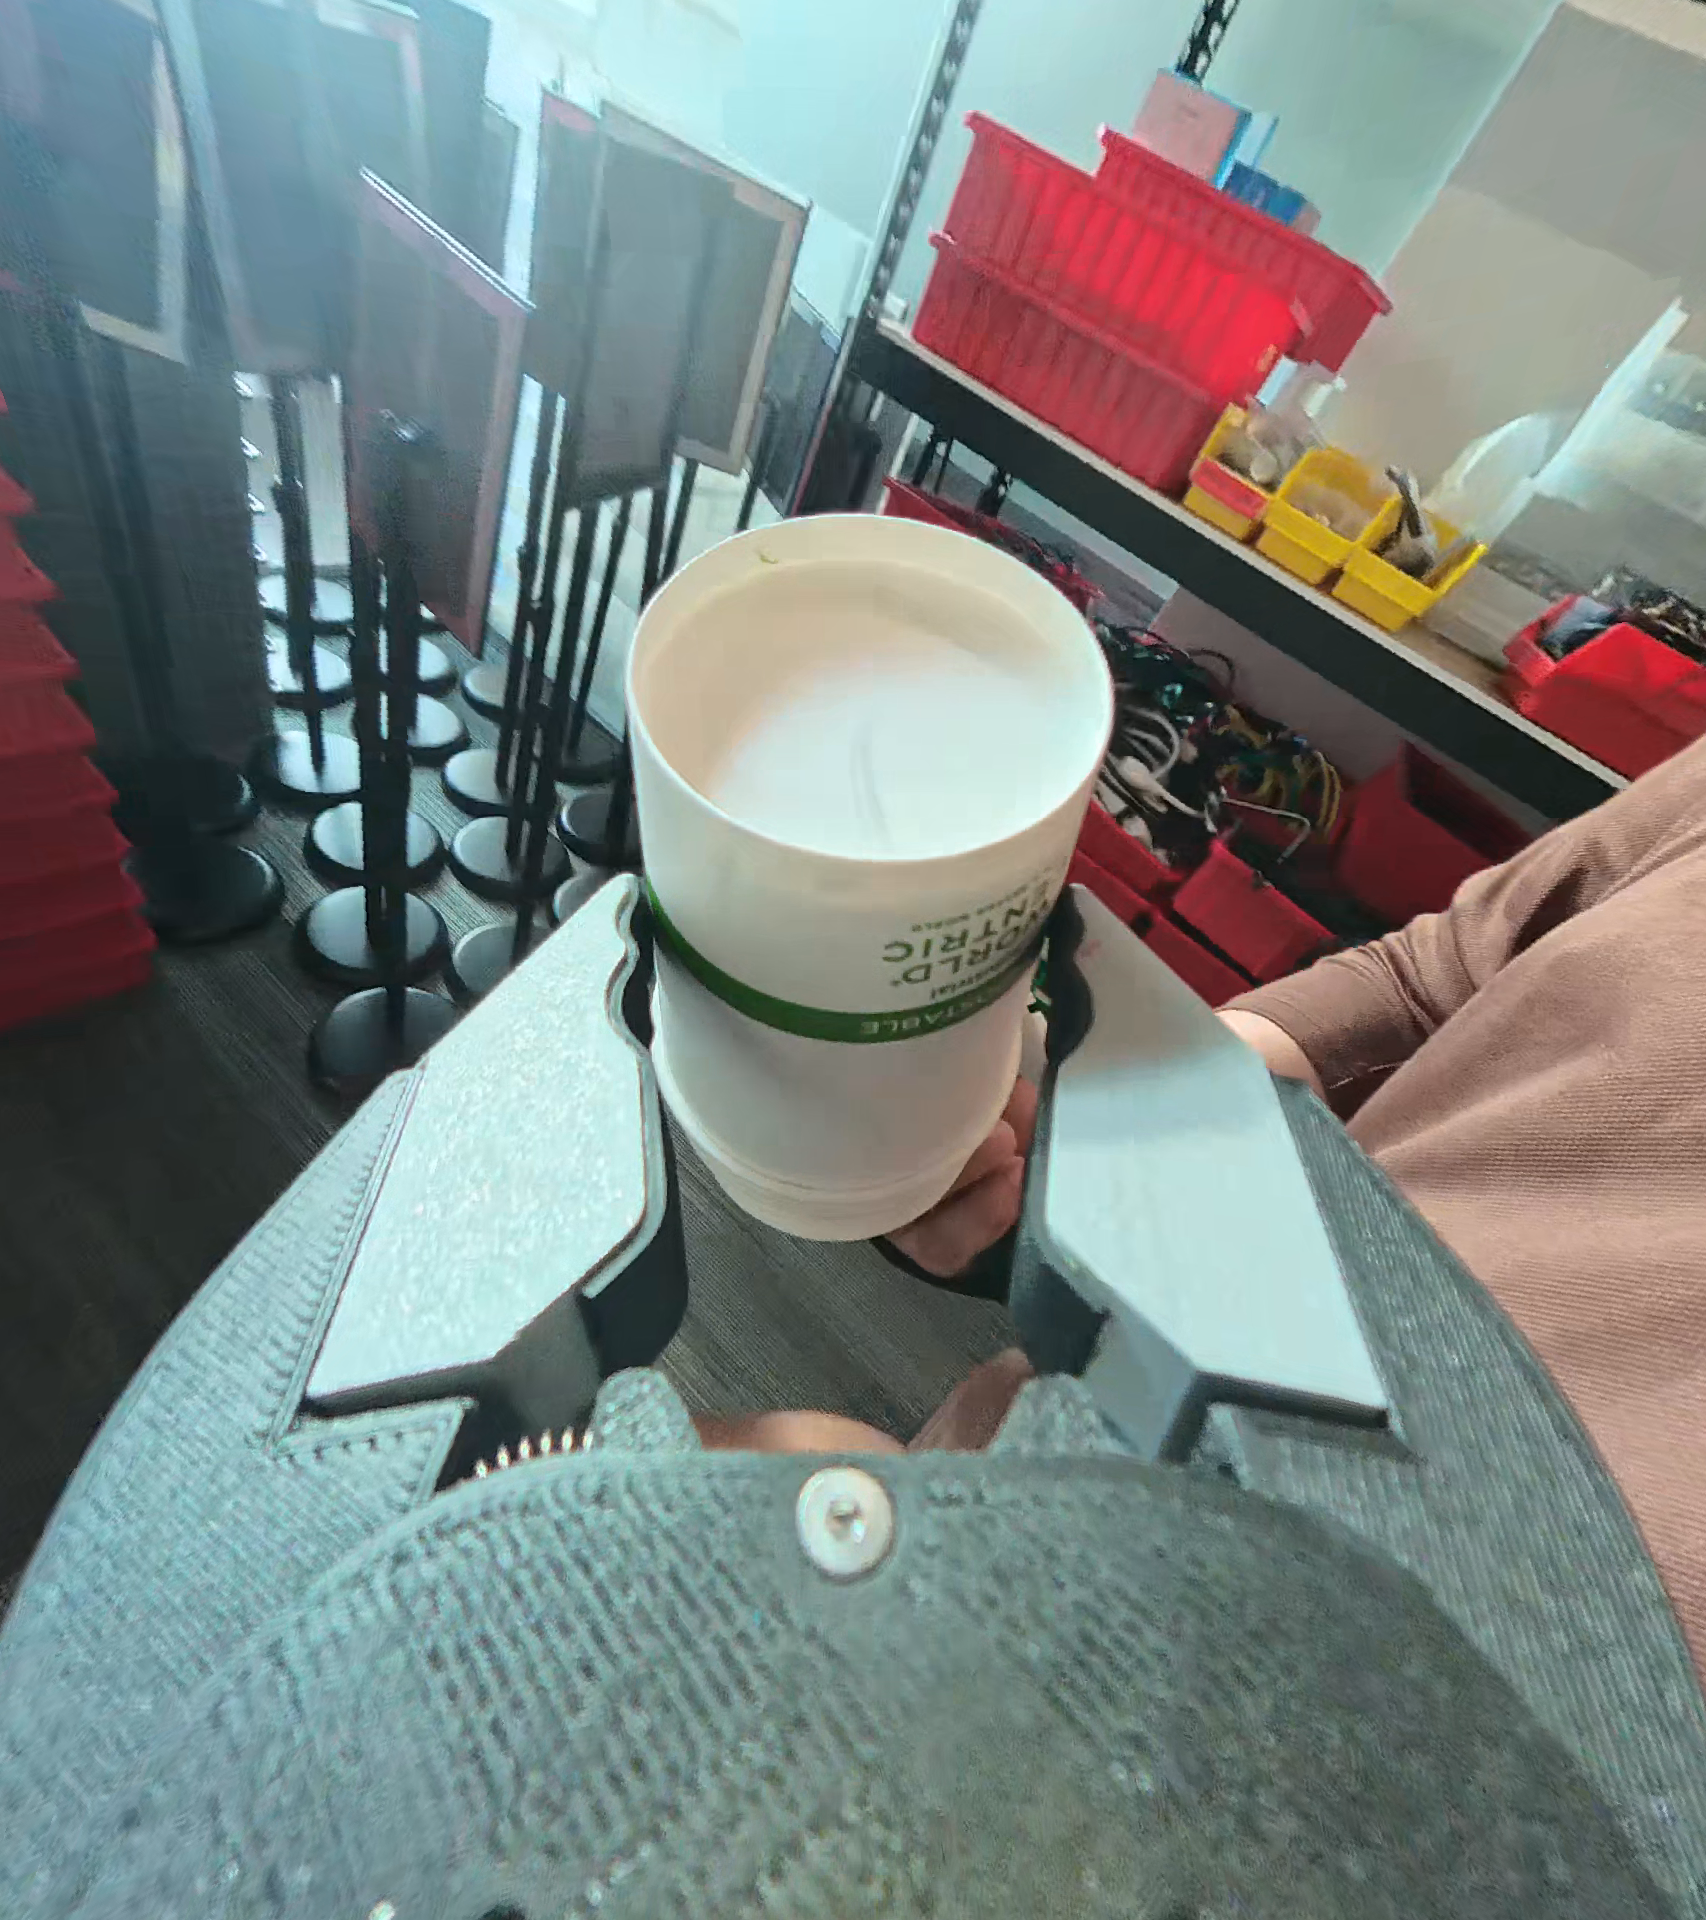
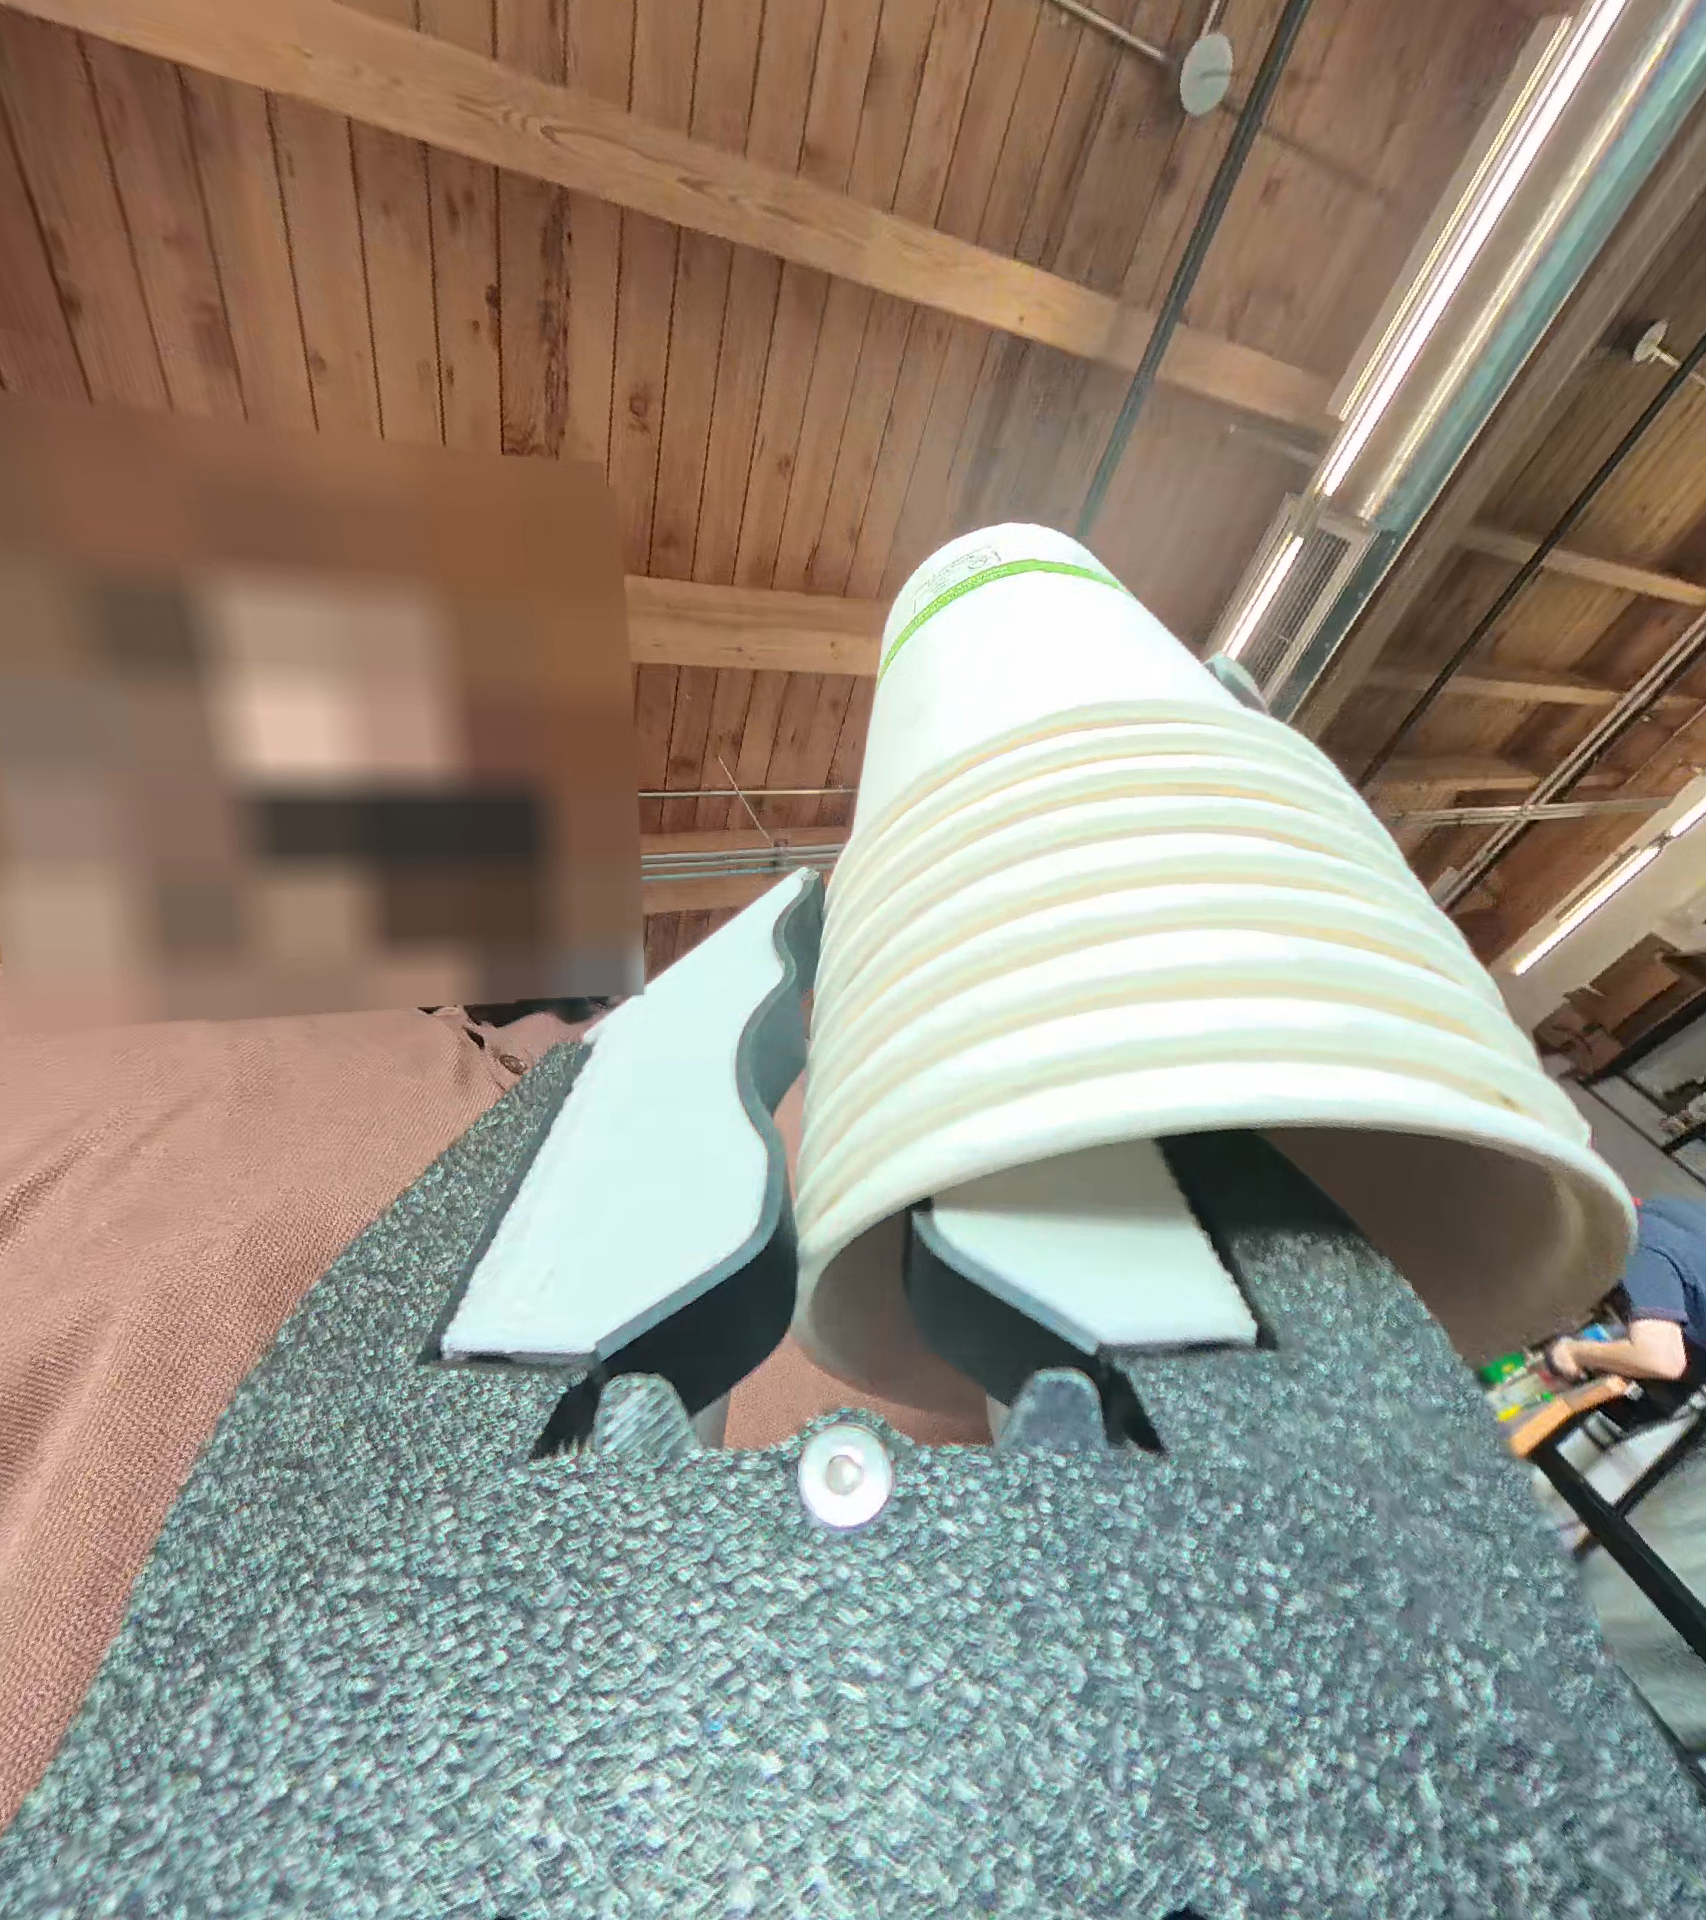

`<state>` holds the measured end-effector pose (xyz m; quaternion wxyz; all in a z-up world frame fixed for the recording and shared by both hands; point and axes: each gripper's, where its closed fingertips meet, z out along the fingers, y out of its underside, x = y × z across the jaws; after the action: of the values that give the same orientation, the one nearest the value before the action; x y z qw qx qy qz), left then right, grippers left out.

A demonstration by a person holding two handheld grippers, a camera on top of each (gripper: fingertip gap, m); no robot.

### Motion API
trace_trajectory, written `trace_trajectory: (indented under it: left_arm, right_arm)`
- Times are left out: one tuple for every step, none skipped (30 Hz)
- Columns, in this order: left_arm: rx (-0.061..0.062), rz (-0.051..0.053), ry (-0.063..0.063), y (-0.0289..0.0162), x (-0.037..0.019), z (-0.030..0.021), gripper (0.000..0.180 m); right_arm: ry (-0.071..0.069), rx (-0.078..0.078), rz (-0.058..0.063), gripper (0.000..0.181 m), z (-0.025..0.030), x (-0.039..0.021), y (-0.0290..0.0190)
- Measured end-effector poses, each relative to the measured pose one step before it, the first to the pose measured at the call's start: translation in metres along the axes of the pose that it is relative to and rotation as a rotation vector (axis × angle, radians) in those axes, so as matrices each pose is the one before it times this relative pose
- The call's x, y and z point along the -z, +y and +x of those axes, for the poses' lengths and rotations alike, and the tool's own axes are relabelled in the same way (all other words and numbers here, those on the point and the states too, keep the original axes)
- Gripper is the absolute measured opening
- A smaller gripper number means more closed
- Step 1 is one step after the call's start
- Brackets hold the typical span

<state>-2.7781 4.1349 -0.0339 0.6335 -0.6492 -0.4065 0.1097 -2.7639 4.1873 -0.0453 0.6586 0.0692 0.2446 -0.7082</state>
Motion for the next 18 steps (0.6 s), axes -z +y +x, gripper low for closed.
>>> trace_trajectory:
  left_arm:
    - [0.0011, 0.0253, -0.0116, -0.00846, 0.00401, -0.02427, 0.077]
    - [0.0055, 0.0258, -0.0089, -0.00762, 0.00422, -0.02528, 0.077]
    - [0.0088, 0.026, 0.0011, -0.00726, 0.00454, -0.02493, 0.077]
    - [0.0147, 0.02, 0.016, -0.0067, 0.00462, -0.02359, 0.078]
    - [0.0156, 0.0127, 0.0216, -0.00651, 0.005, -0.02345, 0.079]
    - [0.008, 0.0087, 0.0145, -0.00694, 0.00595, -0.02468, 0.081]
    - [0.0004, 0.0091, -0.0003, -0.00777, 0.00727, -0.02717, 0.081]
    - [0.0007, 0.0059, -0.0042, -0.00777, 0.00774, -0.0283, 0.081]
    - [0.0002, 0.0073, 0.0046, -0.00847, 0.00787, -0.02762, 0.08]
    - [0.0056, 0.0131, 0.0095, -0.01028, 0.00781, -0.02709, 0.08]
    - [0.0202, 0.0047, 0.0063, -0.01177, 0.00784, -0.02693, 0.08]
    - [0.0153, -0.0141, 0.0028, -0.01239, 0.00824, -0.02531, 0.08]
    - [-0.0059, -0.0204, 0.0022, -0.01244, 0.00827, -0.02375, 0.08]
    - [-0.0058, -0.0176, 0.0017, -0.01224, 0.00725, -0.02316, 0.08]
    - [0.0022, -0.0111, -0.0029, -0.01219, 0.00616, -0.02293, 0.08]
    - [-0.0015, -0.0034, -0.005, -0.01195, 0.00569, -0.02223, 0.08]
    - [0.0007, -0.0023, -0.0066, -0.01074, 0.00535, -0.02215, 0.08]
    - [0.0041, -0.0035, -0.0074, -0.00911, 0.00477, -0.02218, 0.08]
  right_arm:
    - [0.005, -0.0096, -0.0241, 0.008, 0.01932, -0.00509, -0.01657]
    - [0.0055, -0.0127, -0.0191, 0.008, 0.02066, -0.00388, -0.01595]
    - [0.0041, -0.0118, -0.0131, 0.008, 0.02108, -0.00364, -0.01579]
    - [-0.0011, -0.0105, -0.0077, 0.008, 0.02088, -0.00368, -0.01464]
    - [-0.0057, -0.0114, -0.0069, 0.008, 0.02118, -0.00367, -0.0138]
    - [-0.0066, -0.0142, -0.0052, 0.008, 0.02225, -0.00303, -0.01372]
    - [-0.0031, -0.0144, -0.0016, 0.008, 0.02368, -0.0027, -0.01493]
    - [0.0034, -0.0104, 0.0011, 0.008, 0.02476, -0.00248, -0.01609]
    - [0.0081, -0.0059, -0.0015, 0.008, 0.02467, -0.00317, -0.01646]
    - [0.0112, -0.003, -0.0031, 0.008, 0.02491, -0.00477, -0.01771]
    - [0.0159, -0.0055, -0.0004, 0.008, 0.02572, -0.00747, -0.01879]
    - [0.0193, -0.0119, 0.0, 0.008, 0.02222, -0.00888, -0.01739]
    - [0.0185, -0.0151, -0.0039, 0.008, 0.02078, -0.0091, -0.0184]
    - [0.0123, -0.0143, -0.005, 0.008, 0.01966, -0.00851, -0.01831]
    - [0.0029, -0.0112, -0.0024, 0.009, 0.01824, -0.00742, -0.01886]
    - [-0.0029, -0.0049, -0.0019, 0.009, 0.017, -0.00654, -0.01917]
    - [-0.0047, -0.0002, -0.0028, 0.01, 0.01618, -0.00529, -0.01887]
    - [-0.0043, 0.0016, -0.0002, 0.011, 0.01621, -0.00398, -0.01891]
